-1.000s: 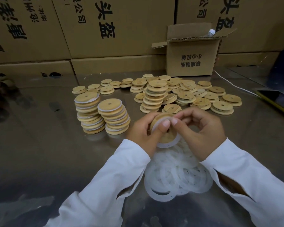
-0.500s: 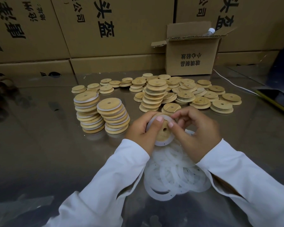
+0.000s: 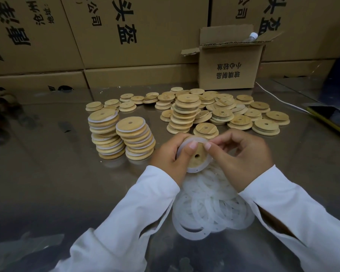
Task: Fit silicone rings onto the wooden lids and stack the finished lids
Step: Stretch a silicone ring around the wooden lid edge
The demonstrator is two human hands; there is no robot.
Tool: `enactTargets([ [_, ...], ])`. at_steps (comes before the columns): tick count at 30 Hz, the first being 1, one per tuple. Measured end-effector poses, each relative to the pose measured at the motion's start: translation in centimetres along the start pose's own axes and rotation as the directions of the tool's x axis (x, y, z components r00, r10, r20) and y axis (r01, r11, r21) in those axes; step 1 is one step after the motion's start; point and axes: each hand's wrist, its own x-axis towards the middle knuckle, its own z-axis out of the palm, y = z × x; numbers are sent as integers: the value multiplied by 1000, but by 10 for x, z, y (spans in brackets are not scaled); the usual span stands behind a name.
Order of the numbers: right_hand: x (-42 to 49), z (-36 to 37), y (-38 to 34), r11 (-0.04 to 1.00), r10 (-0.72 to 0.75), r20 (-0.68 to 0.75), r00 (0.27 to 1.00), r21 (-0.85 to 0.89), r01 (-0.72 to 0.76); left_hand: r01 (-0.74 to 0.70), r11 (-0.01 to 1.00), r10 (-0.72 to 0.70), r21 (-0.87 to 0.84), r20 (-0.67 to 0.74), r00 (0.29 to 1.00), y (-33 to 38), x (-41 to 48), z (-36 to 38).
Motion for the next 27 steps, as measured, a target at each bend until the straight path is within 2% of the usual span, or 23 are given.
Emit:
enactTargets([
  [5,7,-5,1,994,99,17,995,54,-99,-22,1000,22,-5,8,1000,1,0,-2],
  [11,6,-6,3,993,79,85,993,76,-85,-18,988,18,-152,-5,1000,3,-1,-2],
  [20,7,-5,3,994,88,108,990,52,-94,69,960,-74,-273,-6,997,4,0,-1],
  [27,10,-8,-2,978,162,127,979,110,-176,179,879,-182,-442,36,983,8,-1,1],
])
